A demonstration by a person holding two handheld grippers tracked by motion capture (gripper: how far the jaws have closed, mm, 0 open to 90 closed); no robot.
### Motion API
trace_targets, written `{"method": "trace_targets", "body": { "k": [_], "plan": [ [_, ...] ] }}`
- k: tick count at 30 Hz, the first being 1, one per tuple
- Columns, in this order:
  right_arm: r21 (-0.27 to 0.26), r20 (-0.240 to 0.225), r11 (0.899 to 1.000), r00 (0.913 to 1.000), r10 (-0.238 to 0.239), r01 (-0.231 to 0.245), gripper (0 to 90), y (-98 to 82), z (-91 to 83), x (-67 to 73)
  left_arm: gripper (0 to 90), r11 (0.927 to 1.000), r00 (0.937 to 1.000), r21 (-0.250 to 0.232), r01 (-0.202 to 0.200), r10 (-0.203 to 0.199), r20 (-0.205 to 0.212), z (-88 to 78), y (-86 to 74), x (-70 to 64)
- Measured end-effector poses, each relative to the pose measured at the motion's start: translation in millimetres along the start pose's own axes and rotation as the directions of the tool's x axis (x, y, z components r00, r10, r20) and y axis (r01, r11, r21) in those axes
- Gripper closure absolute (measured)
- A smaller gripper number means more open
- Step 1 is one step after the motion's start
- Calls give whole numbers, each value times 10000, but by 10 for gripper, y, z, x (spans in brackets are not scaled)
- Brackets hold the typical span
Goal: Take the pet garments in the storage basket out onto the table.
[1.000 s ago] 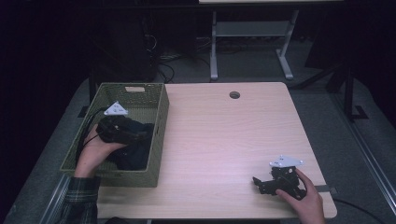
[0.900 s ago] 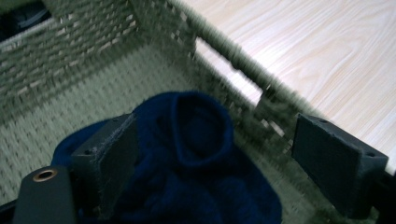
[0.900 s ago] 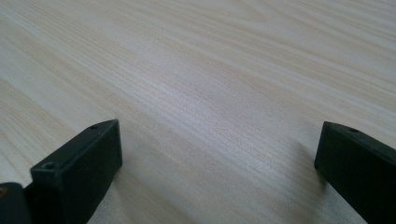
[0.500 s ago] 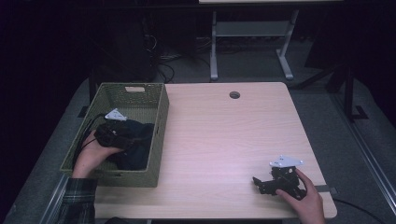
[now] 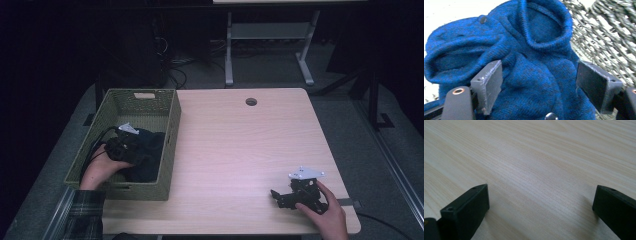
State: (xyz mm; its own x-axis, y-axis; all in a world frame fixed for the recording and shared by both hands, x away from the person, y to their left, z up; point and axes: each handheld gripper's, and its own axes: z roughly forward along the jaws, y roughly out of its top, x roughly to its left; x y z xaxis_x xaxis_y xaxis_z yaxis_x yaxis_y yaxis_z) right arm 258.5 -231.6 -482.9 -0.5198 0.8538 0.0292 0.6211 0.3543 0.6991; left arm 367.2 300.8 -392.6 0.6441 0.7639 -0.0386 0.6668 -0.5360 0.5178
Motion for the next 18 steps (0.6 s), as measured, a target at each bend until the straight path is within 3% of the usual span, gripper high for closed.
{"method": "trace_targets", "body": {
  "k": [3, 8, 12, 15, 18],
  "plan": [
    [3, -1, 10000, 10000, 11, -11, 5, 0, 0, 1, 157, 9996, 9997, 201, -202, 199, 153, 53, 25, -58],
    [-3, 1, 10000, 10000, -7, 7, 5, 0, 0, 0, 143, 9944, 9989, 956, -452, 460, -67, 195, 23, -94],
    [-1, -1, 10000, 10000, -4, 4, 5, -1, 0, 0, 161, 9896, 9992, 1390, -380, 393, -64, 262, 18, -94],
    [1, -1, 10000, 10000, -4, 4, 5, 0, 0, 0, 256, 9864, 9995, 1621, -270, 288, -85, 285, 4, -85],
    [-2, -1, 10000, 10000, -8, 8, 5, -1, 0, 0, 494, 9794, 9999, 2019, 16, -42, 124, 299, 2, -67]
  ]
}}
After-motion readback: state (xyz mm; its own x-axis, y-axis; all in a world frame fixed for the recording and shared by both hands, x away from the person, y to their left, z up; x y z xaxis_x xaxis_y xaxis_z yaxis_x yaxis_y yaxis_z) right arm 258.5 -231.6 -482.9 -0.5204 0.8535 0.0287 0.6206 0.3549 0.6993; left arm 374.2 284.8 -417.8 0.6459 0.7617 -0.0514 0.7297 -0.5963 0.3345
